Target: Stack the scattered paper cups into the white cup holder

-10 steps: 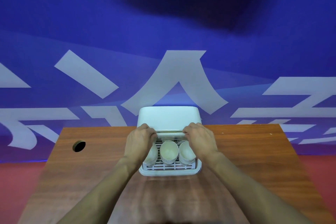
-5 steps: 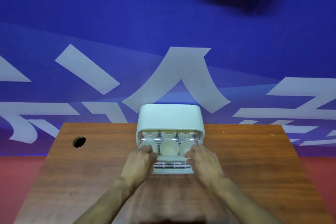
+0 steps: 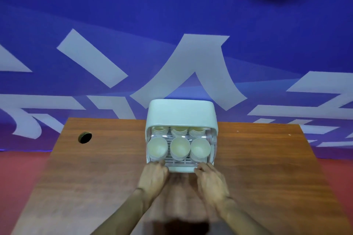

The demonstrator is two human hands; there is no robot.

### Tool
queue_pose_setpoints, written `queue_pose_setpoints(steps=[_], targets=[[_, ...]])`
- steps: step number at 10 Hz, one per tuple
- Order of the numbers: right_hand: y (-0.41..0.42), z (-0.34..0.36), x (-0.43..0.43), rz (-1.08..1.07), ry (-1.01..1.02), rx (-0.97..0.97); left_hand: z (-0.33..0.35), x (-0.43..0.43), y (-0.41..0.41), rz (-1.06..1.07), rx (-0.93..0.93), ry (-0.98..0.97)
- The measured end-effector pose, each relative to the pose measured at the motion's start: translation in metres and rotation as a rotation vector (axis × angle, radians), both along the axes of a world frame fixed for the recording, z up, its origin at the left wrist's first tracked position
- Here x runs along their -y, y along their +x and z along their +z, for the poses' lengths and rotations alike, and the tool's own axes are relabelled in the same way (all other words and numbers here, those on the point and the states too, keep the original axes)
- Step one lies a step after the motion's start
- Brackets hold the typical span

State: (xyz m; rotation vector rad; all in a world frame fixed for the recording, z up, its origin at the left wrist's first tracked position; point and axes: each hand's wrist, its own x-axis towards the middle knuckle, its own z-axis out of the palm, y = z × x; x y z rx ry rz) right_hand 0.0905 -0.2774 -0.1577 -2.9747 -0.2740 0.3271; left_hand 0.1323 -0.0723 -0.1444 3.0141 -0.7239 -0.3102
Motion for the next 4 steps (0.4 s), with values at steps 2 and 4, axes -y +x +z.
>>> queue_pose_setpoints(steps=[2,4], targets=[[-0.007,0.003,-0.001,-0.005,0.031,-0.113,0.001,0.006,-0.013,0.11,-0.024,0.071],[0.008,0.04,0.028,-0.049,0.168,-0.281,0.036,-0.002,-0.012,0.154,-0.025,-0.045]])
